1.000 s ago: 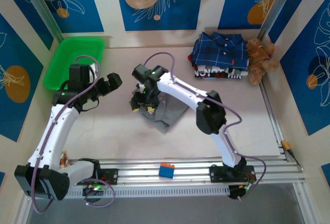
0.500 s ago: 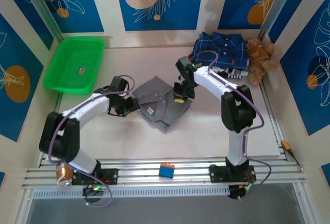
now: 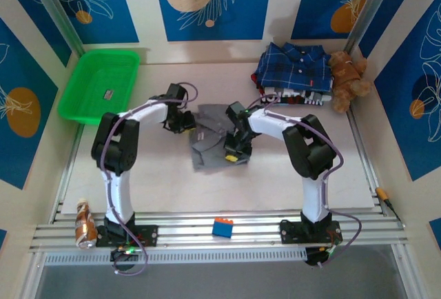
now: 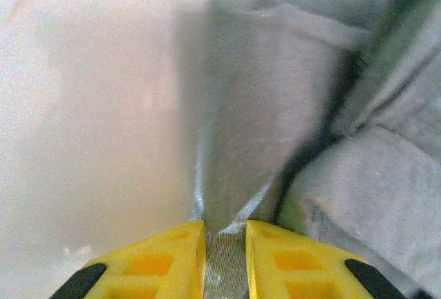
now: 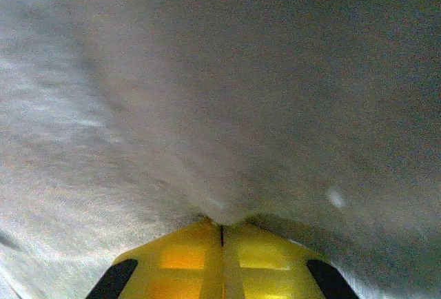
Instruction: Fold and stack the long sleeve shirts
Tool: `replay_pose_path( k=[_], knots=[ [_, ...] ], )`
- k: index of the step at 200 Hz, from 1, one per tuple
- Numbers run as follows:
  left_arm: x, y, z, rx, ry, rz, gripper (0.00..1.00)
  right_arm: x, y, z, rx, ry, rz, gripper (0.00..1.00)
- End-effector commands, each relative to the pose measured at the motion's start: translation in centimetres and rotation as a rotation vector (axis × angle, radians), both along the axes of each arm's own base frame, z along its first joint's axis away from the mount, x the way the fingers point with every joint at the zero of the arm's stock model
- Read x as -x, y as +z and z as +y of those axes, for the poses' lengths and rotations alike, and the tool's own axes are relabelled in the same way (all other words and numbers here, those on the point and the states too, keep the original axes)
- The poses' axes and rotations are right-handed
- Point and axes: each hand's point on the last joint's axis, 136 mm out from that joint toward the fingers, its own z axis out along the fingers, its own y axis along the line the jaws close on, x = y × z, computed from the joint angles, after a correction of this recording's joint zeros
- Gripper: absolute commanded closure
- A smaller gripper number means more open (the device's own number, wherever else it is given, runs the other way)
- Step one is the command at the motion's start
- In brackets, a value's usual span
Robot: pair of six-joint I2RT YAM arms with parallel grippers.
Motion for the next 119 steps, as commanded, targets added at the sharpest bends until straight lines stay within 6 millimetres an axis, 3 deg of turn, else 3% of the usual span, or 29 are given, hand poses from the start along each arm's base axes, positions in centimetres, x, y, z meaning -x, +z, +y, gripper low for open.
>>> replay_pose_path(
  k=[1, 31, 54, 80, 94, 119],
  knots=[
    [-2.9, 0.0, -1.7, 0.033, -0.142, -0.050, 0.76, 1.5, 0.3, 5.7, -0.128, -0.081, 0.074, 0.94],
    [-6.4, 0.3, -6.4, 0.231, -0.273, -0.098, 0.76, 0.0, 0.7, 13.8, -0.196, -0.145, 0.039, 0.93],
    [-8.2, 2.5, -8.8, 0.403, -0.318, -0.151, 0.75, -1.8, 2.4, 17.5, -0.279, -0.206, -0.007, 0.90],
    [-9.0, 6.8, -9.8, 0.534, -0.377, -0.219, 0.62, -2.9, 5.3, 17.7, -0.321, -0.254, -0.035, 0.87],
    [-9.2, 9.6, -9.7, 0.571, -0.394, -0.260, 0.52, -2.9, 7.0, 17.1, -0.347, -0.259, -0.042, 0.79],
    [-10.4, 14.5, -6.7, 0.559, -0.327, -0.326, 0.36, -2.1, 10.1, 14.8, -0.356, -0.205, -0.031, 0.59]
  ],
)
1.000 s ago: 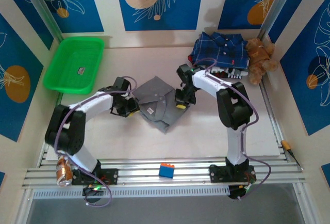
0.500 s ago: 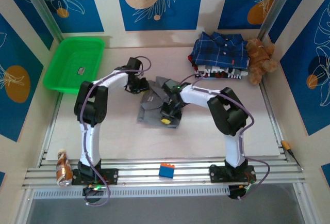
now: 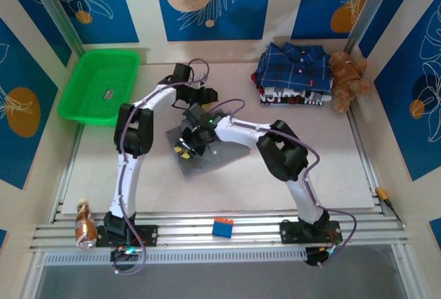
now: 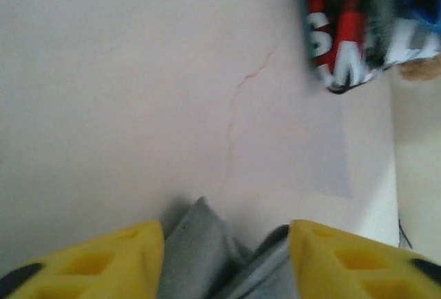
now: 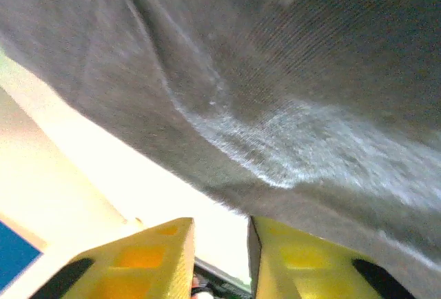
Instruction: Fold and stack the long sleeve shirts
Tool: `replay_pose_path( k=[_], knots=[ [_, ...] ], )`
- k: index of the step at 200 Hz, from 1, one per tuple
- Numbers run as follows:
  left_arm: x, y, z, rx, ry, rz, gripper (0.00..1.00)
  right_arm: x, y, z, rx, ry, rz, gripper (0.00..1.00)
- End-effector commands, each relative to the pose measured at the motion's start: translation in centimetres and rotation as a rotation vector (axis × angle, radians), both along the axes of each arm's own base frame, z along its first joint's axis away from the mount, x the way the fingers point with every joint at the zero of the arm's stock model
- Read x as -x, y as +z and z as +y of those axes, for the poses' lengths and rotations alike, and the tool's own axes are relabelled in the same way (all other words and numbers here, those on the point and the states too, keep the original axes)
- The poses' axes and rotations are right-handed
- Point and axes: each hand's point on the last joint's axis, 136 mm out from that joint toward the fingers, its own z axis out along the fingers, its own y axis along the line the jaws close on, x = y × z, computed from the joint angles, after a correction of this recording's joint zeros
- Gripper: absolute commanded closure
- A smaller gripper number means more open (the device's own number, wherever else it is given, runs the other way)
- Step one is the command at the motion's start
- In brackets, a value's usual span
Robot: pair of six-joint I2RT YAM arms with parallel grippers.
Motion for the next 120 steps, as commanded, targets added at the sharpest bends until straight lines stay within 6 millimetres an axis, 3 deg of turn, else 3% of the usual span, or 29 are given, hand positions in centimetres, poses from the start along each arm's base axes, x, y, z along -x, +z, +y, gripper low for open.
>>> replay_pose_path(
  k=[1, 30, 40, 58, 68, 79, 93, 120],
  knots=[
    [-1.4, 8.8, 2.6, 0.097, 0.026, -0.121, 0.36, 0.4, 5.6, -2.1, -0.049, 0.016, -0.008, 0.58],
    [-1.3, 14.5, 8.5, 0.071, 0.179, -0.169, 0.13, 0.9, 9.4, -7.1, -0.029, 0.155, -0.085, 0.40],
    [-0.3, 16.2, 10.2, 0.040, 0.224, -0.190, 0.07, 0.6, 10.8, -9.0, -0.022, 0.203, -0.150, 0.35],
    [2.7, 17.5, 12.0, -0.025, 0.258, -0.196, 0.00, -1.2, 12.1, -13.2, 0.064, 0.272, -0.298, 0.25],
    [4.8, 17.0, 12.7, -0.069, 0.269, -0.163, 0.00, -2.6, 12.3, -15.1, 0.105, 0.328, -0.360, 0.24],
    [7.1, 15.4, 13.4, -0.106, 0.282, -0.101, 0.00, -4.2, 11.0, -17.9, 0.249, 0.399, -0.417, 0.23],
    [9.9, 13.0, 14.0, -0.148, 0.306, -0.037, 0.00, -6.4, 9.2, -20.1, 0.352, 0.488, -0.474, 0.23],
    [14.6, 8.8, 14.2, -0.150, 0.347, 0.054, 0.00, -9.7, 6.2, -20.7, 0.327, 0.551, -0.521, 0.23]
  ],
)
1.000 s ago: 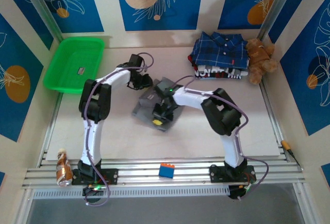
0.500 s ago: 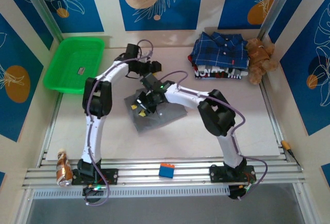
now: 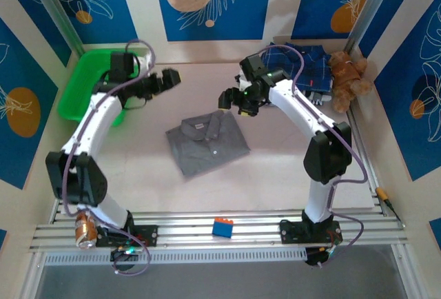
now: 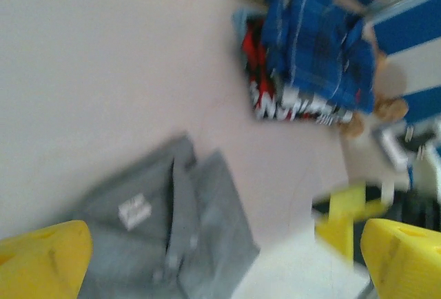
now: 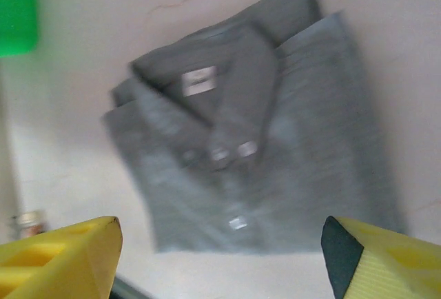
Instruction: Fold and stack the long sleeve shirts
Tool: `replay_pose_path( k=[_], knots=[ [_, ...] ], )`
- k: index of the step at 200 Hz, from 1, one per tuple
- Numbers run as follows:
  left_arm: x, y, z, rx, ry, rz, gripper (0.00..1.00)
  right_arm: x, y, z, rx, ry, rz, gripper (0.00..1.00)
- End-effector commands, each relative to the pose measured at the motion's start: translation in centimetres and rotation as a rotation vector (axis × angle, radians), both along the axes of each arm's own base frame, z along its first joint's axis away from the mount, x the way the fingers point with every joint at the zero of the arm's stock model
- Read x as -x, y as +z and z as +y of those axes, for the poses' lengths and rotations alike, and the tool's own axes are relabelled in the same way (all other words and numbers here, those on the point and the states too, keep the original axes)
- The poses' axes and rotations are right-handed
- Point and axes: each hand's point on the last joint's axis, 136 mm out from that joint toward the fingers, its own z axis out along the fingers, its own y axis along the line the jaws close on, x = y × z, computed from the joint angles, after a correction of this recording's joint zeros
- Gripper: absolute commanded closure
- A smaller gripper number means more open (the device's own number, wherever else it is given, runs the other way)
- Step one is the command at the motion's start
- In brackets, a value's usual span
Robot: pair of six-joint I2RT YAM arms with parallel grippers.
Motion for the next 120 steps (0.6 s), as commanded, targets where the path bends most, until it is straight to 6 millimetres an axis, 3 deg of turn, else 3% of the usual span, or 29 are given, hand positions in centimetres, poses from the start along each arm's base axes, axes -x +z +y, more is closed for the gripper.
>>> replay_pose_path(
  k=[1, 45, 84, 120],
  knots=[
    [3.8, -7.5, 0.6, -0.044, 0.056, 0.211, 0.00, -0.6, -4.8, -1.5, 0.120, 0.200, -0.002, 0.23],
    [7.6, -12.2, -0.2, -0.012, 0.072, 0.259, 0.00, -3.0, -8.2, 0.6, 0.049, 0.272, -0.001, 0.25],
    [8.7, -15.5, 0.3, -0.071, 0.088, 0.316, 0.00, -3.2, -11.4, 1.8, 0.065, 0.287, 0.058, 0.29],
    [8.5, -17.1, -0.3, -0.071, 0.069, 0.330, 0.00, -2.9, -13.6, 2.3, 0.135, 0.303, 0.082, 0.31]
  ],
)
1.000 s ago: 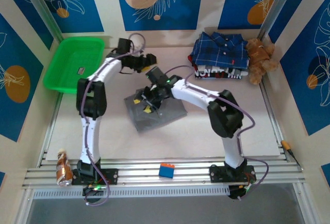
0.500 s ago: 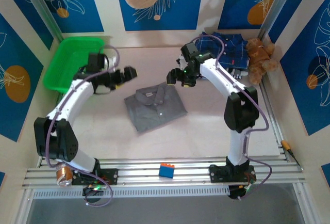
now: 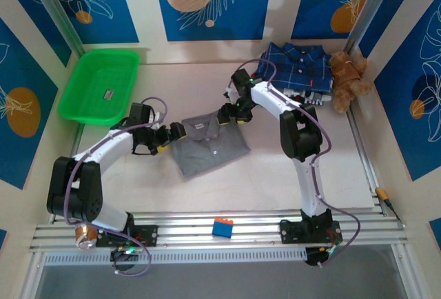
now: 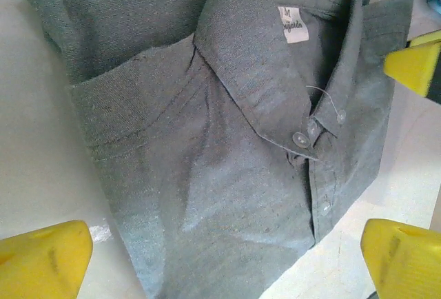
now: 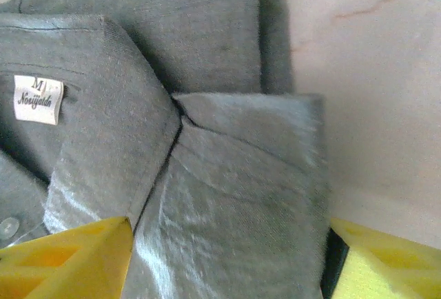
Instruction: Fold and stack the long sleeve shirts
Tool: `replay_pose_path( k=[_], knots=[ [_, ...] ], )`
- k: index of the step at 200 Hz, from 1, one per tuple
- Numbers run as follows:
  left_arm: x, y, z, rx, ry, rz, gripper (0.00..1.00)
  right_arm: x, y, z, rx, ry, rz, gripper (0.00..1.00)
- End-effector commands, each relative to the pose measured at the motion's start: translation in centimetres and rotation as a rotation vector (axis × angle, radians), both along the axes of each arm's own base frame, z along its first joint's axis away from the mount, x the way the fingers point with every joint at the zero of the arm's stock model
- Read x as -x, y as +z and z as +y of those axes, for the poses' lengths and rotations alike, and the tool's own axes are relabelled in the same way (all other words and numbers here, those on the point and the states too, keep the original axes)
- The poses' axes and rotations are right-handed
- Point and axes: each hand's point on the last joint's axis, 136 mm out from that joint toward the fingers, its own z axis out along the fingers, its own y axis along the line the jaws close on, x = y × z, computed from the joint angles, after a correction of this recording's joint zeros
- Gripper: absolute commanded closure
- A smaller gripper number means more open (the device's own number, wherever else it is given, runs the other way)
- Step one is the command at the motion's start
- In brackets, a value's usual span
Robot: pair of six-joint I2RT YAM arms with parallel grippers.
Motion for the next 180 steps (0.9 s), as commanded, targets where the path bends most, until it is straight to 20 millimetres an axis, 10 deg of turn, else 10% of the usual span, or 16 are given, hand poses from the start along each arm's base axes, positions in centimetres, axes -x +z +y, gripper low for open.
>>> replay_pose_path(
  k=[1, 77, 120, 145, 180],
  knots=[
    [-0.4, -1.2, -0.5, -0.006, -0.009, -0.007, 0.00, 0.4, -1.0, 0.9, 0.030, 0.038, 0.005, 0.31],
    [-0.9, -4.3, -2.1, -0.001, -0.033, 0.021, 0.01, 2.8, -5.8, 2.3, 0.266, 0.141, 0.004, 0.39],
    [-1.1, -4.2, -2.6, 0.010, -0.043, 0.006, 0.01, 3.0, -7.3, 1.7, 0.415, 0.109, -0.007, 0.81],
    [-1.6, -2.5, -2.5, 0.002, -0.048, -0.036, 0.00, 1.0, -4.8, 0.3, 0.514, 0.038, -0.102, 0.98],
    [-3.3, 2.8, -2.4, 0.001, -0.051, -0.158, 0.00, -2.6, 3.5, -2.0, 0.583, -0.058, -0.334, 1.00]
  ],
)
